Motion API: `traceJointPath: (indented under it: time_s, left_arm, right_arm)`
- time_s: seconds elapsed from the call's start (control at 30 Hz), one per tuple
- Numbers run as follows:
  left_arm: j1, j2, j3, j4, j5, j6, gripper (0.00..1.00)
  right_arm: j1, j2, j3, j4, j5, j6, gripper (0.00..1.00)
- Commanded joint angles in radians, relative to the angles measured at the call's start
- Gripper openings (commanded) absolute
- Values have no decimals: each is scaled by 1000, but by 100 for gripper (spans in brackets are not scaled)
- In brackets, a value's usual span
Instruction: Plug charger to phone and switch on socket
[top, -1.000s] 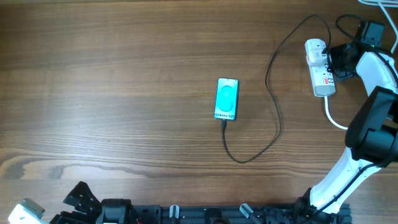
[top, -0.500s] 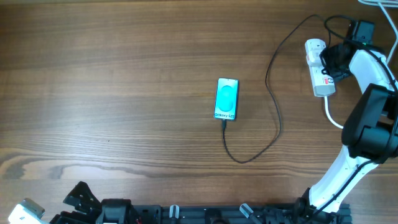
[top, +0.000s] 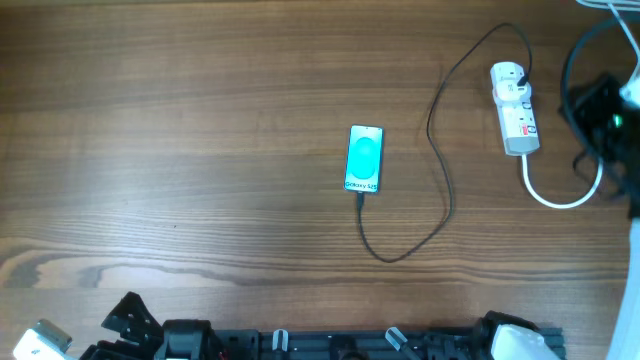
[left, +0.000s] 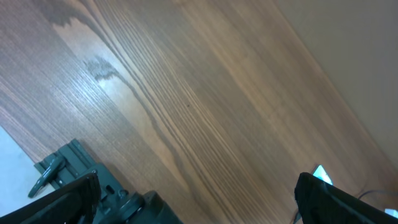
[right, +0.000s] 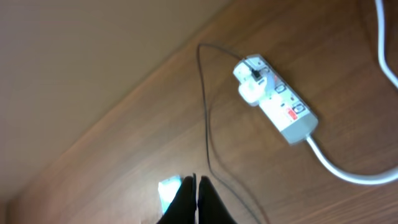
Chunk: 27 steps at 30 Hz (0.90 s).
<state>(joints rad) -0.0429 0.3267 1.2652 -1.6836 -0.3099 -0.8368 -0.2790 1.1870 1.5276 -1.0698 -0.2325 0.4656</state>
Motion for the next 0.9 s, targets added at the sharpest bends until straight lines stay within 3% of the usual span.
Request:
traceJointPath:
  time_s: [0.0,0.17,0.23,0.3,0.33,0.37,0.5,0.7,0.8,0.87]
  left_arm:
    - [8,-6,1,3,-13,-9,100]
    - [8,-6,1,3,-13,-9,100]
    - [8,-6,1,3,-13,-9,100]
    - [8,-6,1,3,-13,-9,100]
    - [8,-6,1,3,-13,-9,100]
    - [8,-6,1,3,-13,-9,100]
    - [8,-6,1,3,-13,-9,100]
    - [8,-6,1,3,-13,-9,100]
    - [8,-6,1,3,-13,-9,100]
    - [8,-6,1,3,-13,-9,100]
  right_arm:
    - [3,-129,4,-177,-68,-127,5]
    - [3,-240,4,-529,-54,-151,5]
    - [6,-280,-26,-539,-92,-278,5]
    - [6,-371,-94,-539,-109,-252,6]
    - [6,-436,-138,-539,-109,-221,20]
    - [6,-478,-162,-539,-109,-222,97]
    - [6,-606,-199,-539,-34,-247,100]
    - [6,-743,-259,-539,-117,-335,100]
    - [6,-884,-451,-527,-196,-240,100]
    - [8,-953,-570,-417,-231,-169,100]
